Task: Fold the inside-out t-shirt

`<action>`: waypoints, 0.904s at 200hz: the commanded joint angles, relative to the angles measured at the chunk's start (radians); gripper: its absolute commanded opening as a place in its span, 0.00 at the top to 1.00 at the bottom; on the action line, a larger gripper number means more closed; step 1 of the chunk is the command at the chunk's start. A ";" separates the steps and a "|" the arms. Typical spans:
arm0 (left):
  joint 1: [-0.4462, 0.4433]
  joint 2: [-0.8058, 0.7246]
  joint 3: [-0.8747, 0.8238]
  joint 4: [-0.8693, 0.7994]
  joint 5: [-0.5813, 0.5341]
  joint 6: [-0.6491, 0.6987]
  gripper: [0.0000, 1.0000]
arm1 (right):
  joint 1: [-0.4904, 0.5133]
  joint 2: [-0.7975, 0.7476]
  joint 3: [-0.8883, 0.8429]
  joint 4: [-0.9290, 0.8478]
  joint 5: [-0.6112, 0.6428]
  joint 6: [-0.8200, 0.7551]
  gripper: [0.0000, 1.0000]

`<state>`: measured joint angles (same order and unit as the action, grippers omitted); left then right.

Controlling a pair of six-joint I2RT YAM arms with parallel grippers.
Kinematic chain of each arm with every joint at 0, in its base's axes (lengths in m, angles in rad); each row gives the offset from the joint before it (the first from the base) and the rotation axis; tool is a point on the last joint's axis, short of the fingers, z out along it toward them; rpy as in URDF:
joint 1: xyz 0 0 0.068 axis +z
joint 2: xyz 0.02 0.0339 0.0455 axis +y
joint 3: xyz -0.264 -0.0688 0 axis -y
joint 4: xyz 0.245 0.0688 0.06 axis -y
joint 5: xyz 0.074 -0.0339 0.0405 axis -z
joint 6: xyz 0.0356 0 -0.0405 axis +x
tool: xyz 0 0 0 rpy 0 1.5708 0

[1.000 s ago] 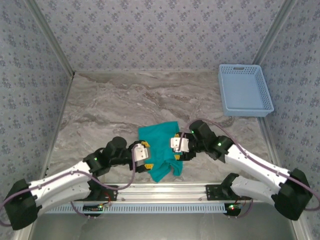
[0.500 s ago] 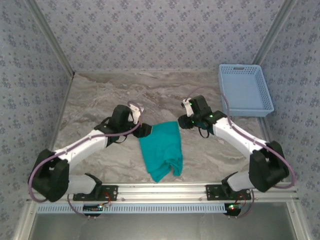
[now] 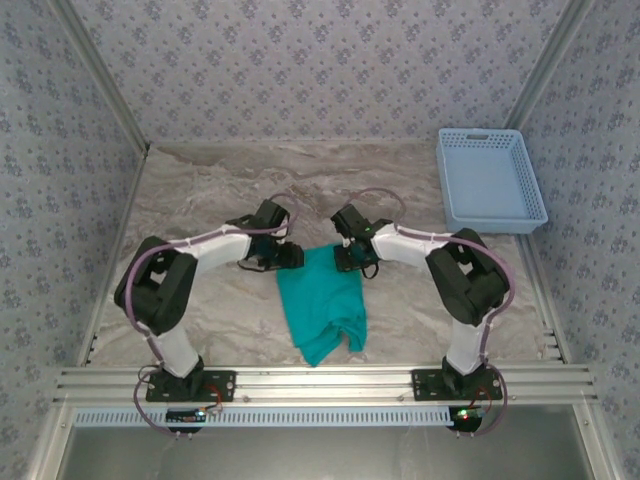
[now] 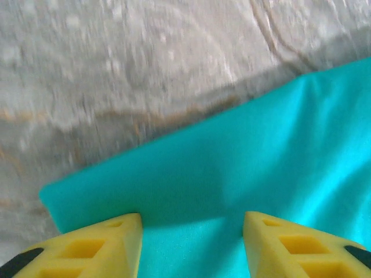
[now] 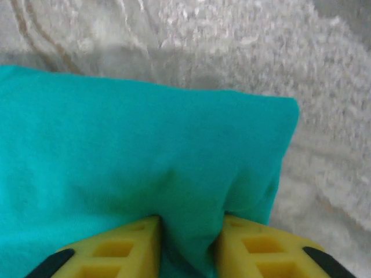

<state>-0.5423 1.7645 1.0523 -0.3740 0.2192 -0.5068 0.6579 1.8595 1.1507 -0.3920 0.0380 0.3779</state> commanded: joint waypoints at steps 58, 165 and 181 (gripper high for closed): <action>0.077 0.208 0.316 -0.085 -0.095 0.271 0.44 | -0.100 0.109 0.217 0.001 0.099 -0.051 0.47; -0.172 -0.202 -0.059 -0.214 -0.004 -0.032 0.44 | -0.086 -0.318 -0.183 -0.263 -0.394 0.129 0.47; -0.238 -0.199 -0.116 -0.158 0.007 -0.155 0.45 | -0.049 -0.299 -0.189 -0.241 -0.417 0.200 0.52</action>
<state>-0.7288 1.5436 1.0309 -0.5446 0.2401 -0.4320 0.5827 1.5280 0.9760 -0.6037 -0.3008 0.4381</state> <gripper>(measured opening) 0.556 0.513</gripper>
